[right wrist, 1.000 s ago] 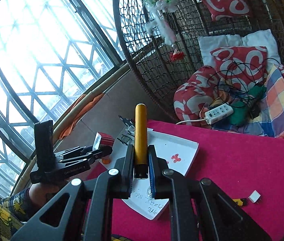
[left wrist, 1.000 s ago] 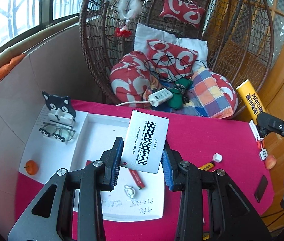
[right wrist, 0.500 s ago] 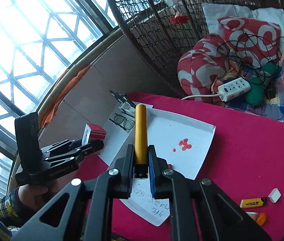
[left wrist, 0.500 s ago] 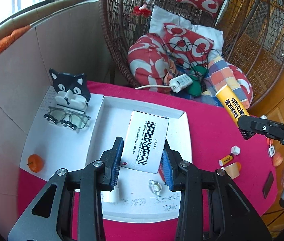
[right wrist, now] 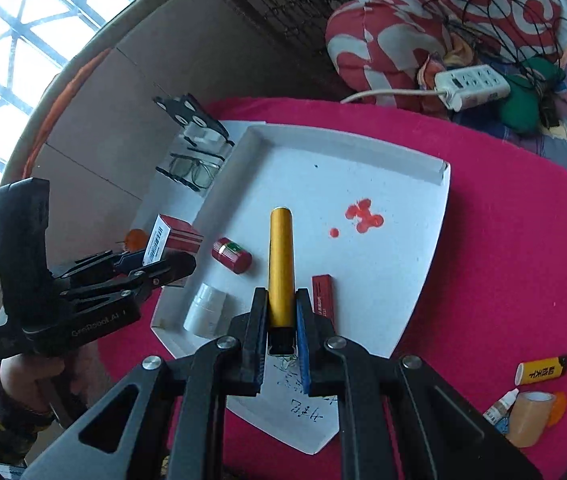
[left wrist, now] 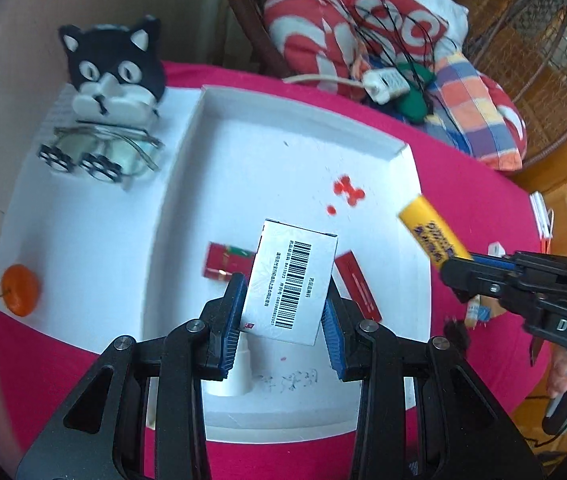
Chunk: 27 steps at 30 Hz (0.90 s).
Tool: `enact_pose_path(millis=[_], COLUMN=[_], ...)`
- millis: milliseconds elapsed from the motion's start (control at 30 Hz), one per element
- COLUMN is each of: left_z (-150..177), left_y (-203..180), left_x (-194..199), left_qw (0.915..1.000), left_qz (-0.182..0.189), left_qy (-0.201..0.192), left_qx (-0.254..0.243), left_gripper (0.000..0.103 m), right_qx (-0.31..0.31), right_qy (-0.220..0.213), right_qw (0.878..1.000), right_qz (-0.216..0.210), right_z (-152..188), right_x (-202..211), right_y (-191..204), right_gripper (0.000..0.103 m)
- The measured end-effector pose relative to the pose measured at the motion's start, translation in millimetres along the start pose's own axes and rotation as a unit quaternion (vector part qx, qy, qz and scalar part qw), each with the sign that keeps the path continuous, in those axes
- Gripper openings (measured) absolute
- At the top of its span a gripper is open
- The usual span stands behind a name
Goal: Organize rigid objects
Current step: 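Carry the barcode card and yellow lighter over the white tray with both tools, then open both tools to drop the card and lighter into the tray, then move both tools back toward the remaining items on the table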
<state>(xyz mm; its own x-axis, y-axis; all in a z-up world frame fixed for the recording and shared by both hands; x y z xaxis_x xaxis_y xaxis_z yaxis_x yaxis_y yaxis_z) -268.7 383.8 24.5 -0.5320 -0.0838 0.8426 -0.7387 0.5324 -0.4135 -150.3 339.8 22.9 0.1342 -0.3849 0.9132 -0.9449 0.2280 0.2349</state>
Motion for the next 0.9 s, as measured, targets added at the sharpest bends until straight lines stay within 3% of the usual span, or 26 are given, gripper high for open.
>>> enact_pose_path(millis=[233,433,467,500,533,567,600,667,900], left_z=[6.1,12.1,12.4,12.4,11.9,10.9,9.8,8.0,-0.1], left_y=[-8.0,1.8,3.3,4.1,4.7,5.5,6.7,10.4,0.3], left_x=[-22.8,-31.7,-31.5,-30.3,-28.3,-25.4,-22.3,-16.3,15.3], left_qw=[0.9996,0.9987,0.9986,0.9987,0.9987,0.9985,0.9982,0.9974,0.9934], left_qz=[-0.001,-0.029,-0.032,-0.036,-0.041,-0.05,-0.059,-0.071,-0.09], left_qy=[0.026,0.042,0.041,0.036,0.029,0.019,0.009,-0.003,-0.07], left_qx=[-0.007,-0.002,0.0,0.002,0.003,0.003,0.004,0.01,0.011], left_gripper=[0.036,0.038,0.049,0.075,0.087,0.098,0.103,0.103,0.103], right_qx=[-0.029,-0.034,-0.036,-0.038,-0.038,-0.037,-0.032,-0.021,-0.02], right_qy=[0.035,0.029,0.026,0.02,0.015,0.01,0.001,-0.023,-0.07], right_qw=[0.999,0.998,0.998,0.999,0.999,0.999,0.999,0.996,0.994], right_qz=[0.024,0.037,0.034,0.034,0.035,0.037,0.042,0.082,0.083], right_z=[16.6,18.1,17.9,17.8,17.9,17.7,17.5,16.4,15.6], right_x=[-28.3,-27.2,-25.3,-22.3,-20.1,-18.1,-14.5,-6.8,26.4], right_y=[-4.2,-5.4,-5.4,-5.5,-5.8,-5.8,-6.3,-13.1,-21.0], right_gripper=[0.012,0.013,0.013,0.013,0.016,0.035,0.078,0.103,0.103])
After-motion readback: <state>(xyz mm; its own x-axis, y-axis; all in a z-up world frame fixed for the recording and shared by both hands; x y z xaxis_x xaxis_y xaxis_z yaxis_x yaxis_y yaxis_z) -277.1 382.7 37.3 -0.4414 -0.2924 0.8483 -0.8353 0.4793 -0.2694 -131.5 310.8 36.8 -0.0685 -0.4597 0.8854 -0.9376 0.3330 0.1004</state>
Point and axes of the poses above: each gripper's, at about its wrist camera, not at the fingertips, and x roughly against the way its jaws point, y to its left, z to its underside, the point moved 7 cm from there along -x, roughly the way its jaws point, and after that the axes turned 9 degrees about z, right-handed, at the moved point
